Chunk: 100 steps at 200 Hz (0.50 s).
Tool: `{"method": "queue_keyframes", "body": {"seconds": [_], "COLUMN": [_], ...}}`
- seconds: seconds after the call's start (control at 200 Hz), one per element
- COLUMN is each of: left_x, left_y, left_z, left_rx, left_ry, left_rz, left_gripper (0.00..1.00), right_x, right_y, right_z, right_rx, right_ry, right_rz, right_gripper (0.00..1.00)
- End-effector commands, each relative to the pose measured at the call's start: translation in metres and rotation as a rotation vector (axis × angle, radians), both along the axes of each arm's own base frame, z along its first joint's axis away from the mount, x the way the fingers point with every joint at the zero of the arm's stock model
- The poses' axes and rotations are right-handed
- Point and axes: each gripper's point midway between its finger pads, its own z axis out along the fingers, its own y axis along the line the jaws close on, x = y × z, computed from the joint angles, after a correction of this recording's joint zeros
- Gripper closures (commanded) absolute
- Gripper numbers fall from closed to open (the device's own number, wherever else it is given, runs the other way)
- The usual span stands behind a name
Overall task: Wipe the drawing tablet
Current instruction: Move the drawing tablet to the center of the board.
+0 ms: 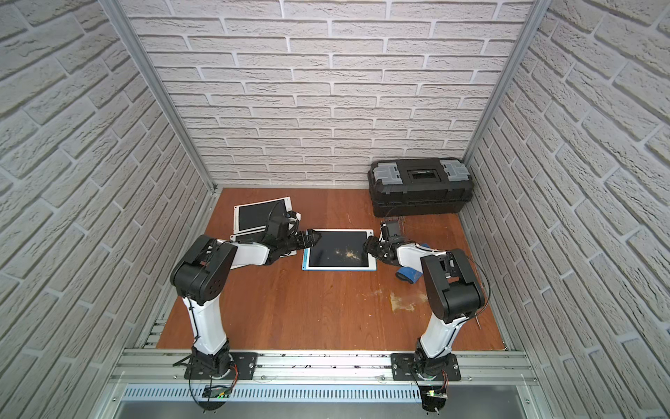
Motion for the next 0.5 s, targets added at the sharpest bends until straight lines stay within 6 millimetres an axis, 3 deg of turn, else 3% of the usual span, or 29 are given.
{"method": "queue_keyframes", "body": {"seconds": [0.0, 0.265, 0.495], "left_x": [-0.074, -0.114, -0.154], "left_y": [-0.013, -0.002, 0.011], "left_z": [-0.054, -0.048, -0.044], "left_rx": [-0.01, -0.03, -0.007], "left_ry": [0.274, 0.282, 0.292], "left_rz": [-0.102, -0.117, -0.115], "left_gripper": [0.02, 0.04, 0.03], "right_x": [-0.058, -0.097, -0.123], "right_y": [0.038, 0.069, 0.084], "right_z": [-0.024, -0.005, -0.009], "right_rx": [0.07, 0.041, 0.033], "right_ry": [0.179, 0.145, 0.146], "right_rz": [0.112, 0.21, 0.247], "right_gripper": [0.36, 0.36, 0.35]}}
